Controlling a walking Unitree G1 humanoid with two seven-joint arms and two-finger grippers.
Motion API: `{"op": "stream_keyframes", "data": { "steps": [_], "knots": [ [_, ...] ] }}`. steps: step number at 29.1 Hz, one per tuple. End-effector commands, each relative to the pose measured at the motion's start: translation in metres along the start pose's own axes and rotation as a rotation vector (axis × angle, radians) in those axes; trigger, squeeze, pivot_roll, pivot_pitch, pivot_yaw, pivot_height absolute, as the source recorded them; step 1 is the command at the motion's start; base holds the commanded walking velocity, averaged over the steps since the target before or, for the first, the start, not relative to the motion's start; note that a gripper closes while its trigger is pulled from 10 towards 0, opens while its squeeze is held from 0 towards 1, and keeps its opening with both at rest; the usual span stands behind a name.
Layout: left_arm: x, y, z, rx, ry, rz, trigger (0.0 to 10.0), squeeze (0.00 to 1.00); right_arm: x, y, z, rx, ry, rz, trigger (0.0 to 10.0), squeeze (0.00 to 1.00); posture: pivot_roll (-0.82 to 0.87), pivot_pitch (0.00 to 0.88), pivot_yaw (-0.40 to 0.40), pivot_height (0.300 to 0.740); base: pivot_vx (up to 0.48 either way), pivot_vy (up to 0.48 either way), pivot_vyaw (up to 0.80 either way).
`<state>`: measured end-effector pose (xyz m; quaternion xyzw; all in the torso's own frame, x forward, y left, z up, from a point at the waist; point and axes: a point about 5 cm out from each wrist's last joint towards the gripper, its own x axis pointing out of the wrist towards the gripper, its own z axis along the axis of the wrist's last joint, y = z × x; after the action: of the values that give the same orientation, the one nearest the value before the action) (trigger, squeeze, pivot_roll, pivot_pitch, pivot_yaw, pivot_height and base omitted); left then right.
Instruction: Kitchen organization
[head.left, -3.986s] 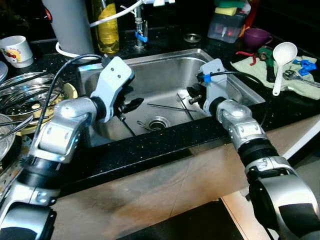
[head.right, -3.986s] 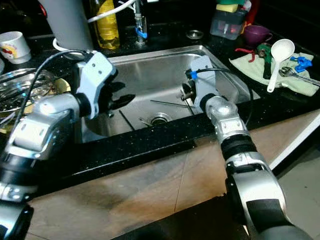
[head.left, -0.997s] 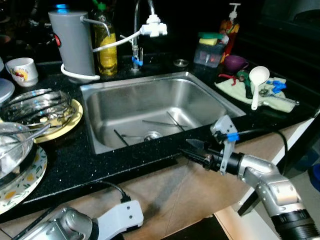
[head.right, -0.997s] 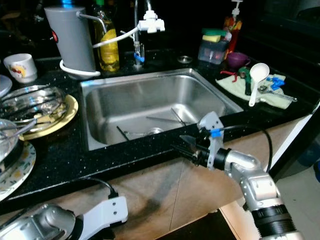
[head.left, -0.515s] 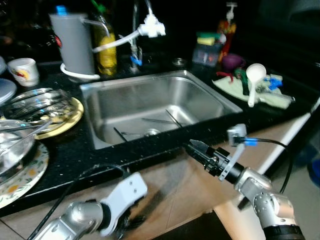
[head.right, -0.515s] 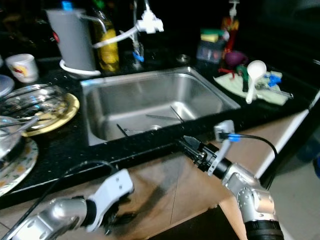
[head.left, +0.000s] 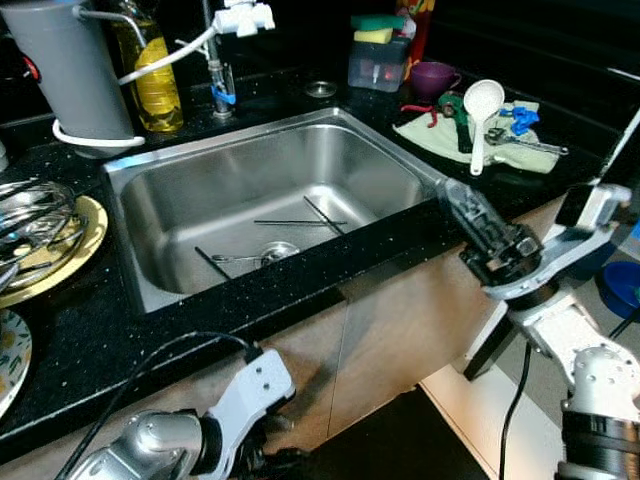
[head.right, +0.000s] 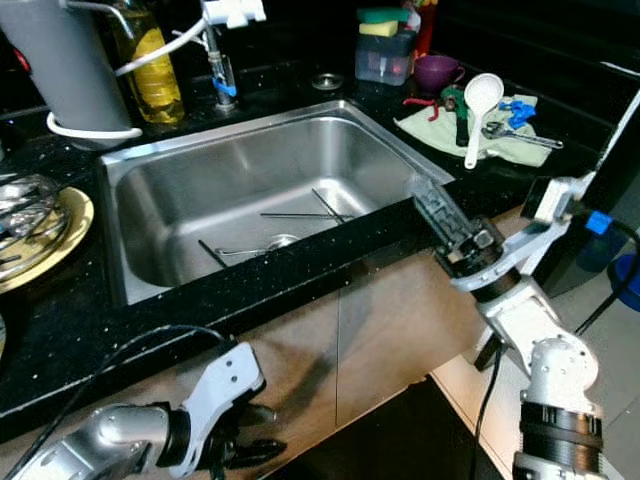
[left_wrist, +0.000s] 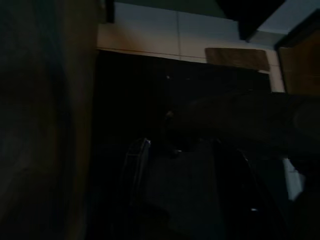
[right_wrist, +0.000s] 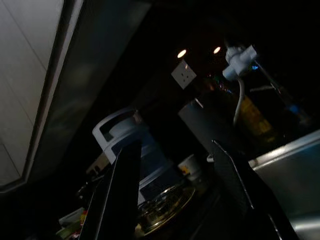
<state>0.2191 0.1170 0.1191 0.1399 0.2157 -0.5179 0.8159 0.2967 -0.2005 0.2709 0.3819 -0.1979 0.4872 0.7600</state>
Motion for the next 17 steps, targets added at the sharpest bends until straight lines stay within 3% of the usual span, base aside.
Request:
{"op": "stream_keyframes", "data": {
  "steps": [1,6,17],
  "knots": [
    [-0.002,0.002,-0.011,-0.015,0.048,0.02,10.0,0.0,-0.001,0.002,-0.001,0.001,0.01,-0.007,10.0,0.0,-0.05,0.184,-0.014,0.74,0.0,0.0,0.0],
    [0.0,0.01,-0.012,-0.029,0.005,0.094,10.0,0.0,0.002,-0.007,-0.003,-0.069,0.057,-0.107,10.0,0.0,-0.05,0.187,-0.011,0.74,0.0,0.0,0.0],
    [0.005,0.004,-0.025,-0.058,0.006,0.083,10.0,0.0,0.013,0.003,-0.005,-0.067,0.072,-0.072,10.0,0.0,-0.05,0.187,-0.011,0.74,0.0,0.0,0.0]
  ]
}}
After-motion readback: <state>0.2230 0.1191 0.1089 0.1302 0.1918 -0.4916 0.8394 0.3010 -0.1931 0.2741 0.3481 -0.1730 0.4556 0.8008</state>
